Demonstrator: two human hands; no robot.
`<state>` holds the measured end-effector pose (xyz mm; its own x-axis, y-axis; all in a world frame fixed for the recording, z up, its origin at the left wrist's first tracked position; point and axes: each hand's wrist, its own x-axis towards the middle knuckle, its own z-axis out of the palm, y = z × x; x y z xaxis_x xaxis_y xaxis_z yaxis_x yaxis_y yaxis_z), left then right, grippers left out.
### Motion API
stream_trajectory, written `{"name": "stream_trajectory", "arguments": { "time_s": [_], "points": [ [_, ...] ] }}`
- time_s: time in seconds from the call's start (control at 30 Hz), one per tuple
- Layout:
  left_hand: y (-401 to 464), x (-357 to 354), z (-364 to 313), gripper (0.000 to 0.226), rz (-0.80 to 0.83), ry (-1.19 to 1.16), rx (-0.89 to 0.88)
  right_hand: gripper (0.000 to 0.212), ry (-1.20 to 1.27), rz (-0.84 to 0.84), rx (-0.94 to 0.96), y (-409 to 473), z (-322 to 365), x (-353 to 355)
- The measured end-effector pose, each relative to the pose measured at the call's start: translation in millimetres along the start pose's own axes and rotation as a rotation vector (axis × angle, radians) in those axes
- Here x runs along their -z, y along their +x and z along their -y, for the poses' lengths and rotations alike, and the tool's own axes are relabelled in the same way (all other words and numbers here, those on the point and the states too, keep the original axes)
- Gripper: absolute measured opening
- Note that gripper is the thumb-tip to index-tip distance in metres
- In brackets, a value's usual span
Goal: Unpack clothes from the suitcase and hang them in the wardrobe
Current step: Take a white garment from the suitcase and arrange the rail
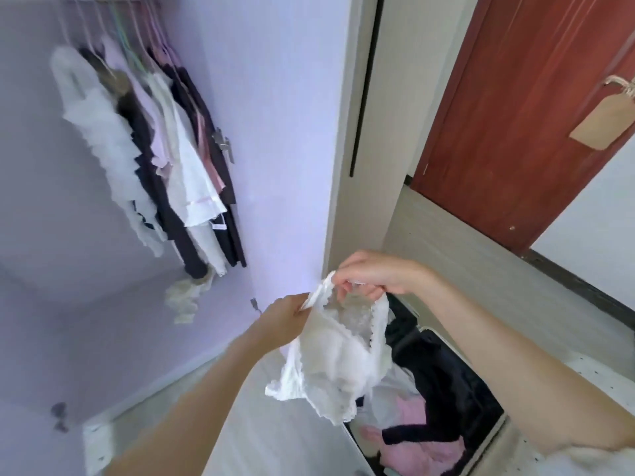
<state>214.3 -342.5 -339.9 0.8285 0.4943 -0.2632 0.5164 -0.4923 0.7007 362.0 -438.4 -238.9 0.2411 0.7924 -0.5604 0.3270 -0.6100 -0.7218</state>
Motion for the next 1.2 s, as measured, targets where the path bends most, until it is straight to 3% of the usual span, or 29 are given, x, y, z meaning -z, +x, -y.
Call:
{"name": "stream_trajectory", "arguments": {
  "time_s": [0.13, 0.23, 0.3, 0.37, 0.47, 0.57, 0.73, 1.03, 1.2],
  "points": [
    [-55, 70, 58, 0.044, -0.245, -0.032, 0.083, 0.034, -0.305, 0.009, 0.115, 17, 63, -51],
    [-100, 117, 101, 0.039, -0.472, 0.003, 0.289, 0.037, -0.565, -0.119, 0.201, 45, 100, -81],
    [-130, 145, 134, 0.036, -0.609, 0.033, 0.420, 0.043, -0.581, -0.217, 0.264, 68, 124, -102],
    [-147, 163, 157, 0.038, -0.635, 0.007, 0.466, 0.036, -0.420, -0.253, 0.319, 88, 143, -116],
    [-168, 197, 185, 0.038, -0.648, -0.183, 0.476, 0.010, -0.131, -0.107, 0.423, 118, 191, -147],
    [-173, 228, 193, 0.008, -0.586, -0.470, 0.366, 0.006, -0.032, 0.050, 0.511, 139, 244, -173],
    [-152, 295, 196, 0.024, -0.575, -0.620, 0.243, 0.005, -0.128, 0.165, 0.619, 186, 318, -198],
    [-129, 400, 222, 0.020, -0.859, -0.605, 0.296, 0.014, -0.222, 0.357, 0.570, 277, 389, -201],
    [-128, 424, 246, 0.021, -0.911, -0.657, 0.360, 0.018, -0.236, 0.404, 0.521, 315, 423, -224]
  ]
}}
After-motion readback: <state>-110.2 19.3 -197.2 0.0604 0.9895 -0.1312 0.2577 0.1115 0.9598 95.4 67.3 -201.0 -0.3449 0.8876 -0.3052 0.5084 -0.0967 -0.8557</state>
